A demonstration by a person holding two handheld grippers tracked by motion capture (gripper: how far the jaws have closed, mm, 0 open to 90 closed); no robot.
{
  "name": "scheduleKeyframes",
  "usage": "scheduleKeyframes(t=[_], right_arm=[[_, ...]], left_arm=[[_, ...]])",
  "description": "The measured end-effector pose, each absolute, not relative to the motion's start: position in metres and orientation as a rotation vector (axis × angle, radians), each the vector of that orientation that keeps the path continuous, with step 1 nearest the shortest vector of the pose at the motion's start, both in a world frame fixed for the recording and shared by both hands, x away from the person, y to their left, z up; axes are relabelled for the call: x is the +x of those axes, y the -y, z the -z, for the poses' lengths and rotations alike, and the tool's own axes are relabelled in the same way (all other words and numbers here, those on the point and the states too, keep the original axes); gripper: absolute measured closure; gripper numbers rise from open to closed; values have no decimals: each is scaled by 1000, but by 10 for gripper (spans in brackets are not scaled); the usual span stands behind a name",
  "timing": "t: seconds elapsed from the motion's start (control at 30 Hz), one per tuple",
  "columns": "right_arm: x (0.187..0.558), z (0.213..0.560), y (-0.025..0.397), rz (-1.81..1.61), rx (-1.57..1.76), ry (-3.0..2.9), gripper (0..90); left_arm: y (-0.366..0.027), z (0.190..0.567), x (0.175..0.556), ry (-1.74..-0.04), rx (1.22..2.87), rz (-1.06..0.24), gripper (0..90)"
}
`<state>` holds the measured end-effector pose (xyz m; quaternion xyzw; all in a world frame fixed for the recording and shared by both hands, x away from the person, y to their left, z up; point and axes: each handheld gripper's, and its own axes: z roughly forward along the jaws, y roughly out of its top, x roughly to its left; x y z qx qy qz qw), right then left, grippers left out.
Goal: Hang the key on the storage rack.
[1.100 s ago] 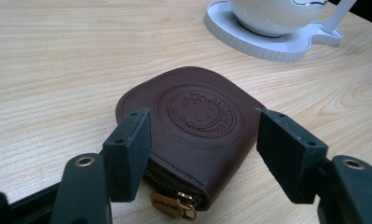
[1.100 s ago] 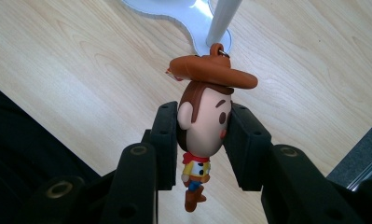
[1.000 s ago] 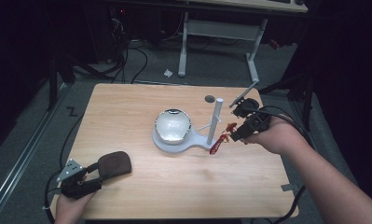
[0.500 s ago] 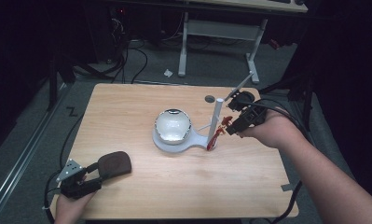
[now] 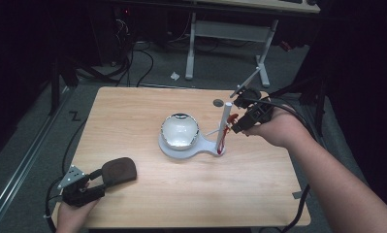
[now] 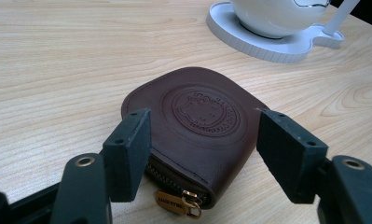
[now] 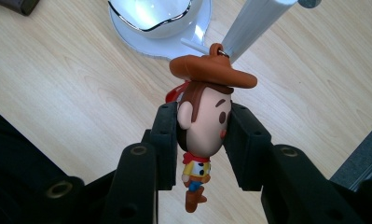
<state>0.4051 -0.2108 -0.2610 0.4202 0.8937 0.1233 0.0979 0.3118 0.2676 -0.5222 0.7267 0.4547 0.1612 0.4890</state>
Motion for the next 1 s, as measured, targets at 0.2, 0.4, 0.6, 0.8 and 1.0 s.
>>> scheduleKeyframes(t=[0.2, 0.4, 0.6, 0.8, 1.0], right_arm=[[406, 267, 215, -356, 1284, -2637, 662], [408, 277, 224, -358, 1283, -2646, 662], [407, 285, 230, -362, 1326, -2642, 662], [407, 297, 237, -369, 1329, -2647, 661], [407, 313, 245, -376, 1359, -2651, 661]], left_arm=[[-267, 522, 312, -1104, 1767, -392, 355], [-267, 522, 312, -1104, 1767, -392, 355], [-267, 522, 312, -1103, 1769, -394, 356], [-267, 522, 312, -1103, 1770, -395, 356], [-267, 522, 312, -1102, 1771, -396, 355]])
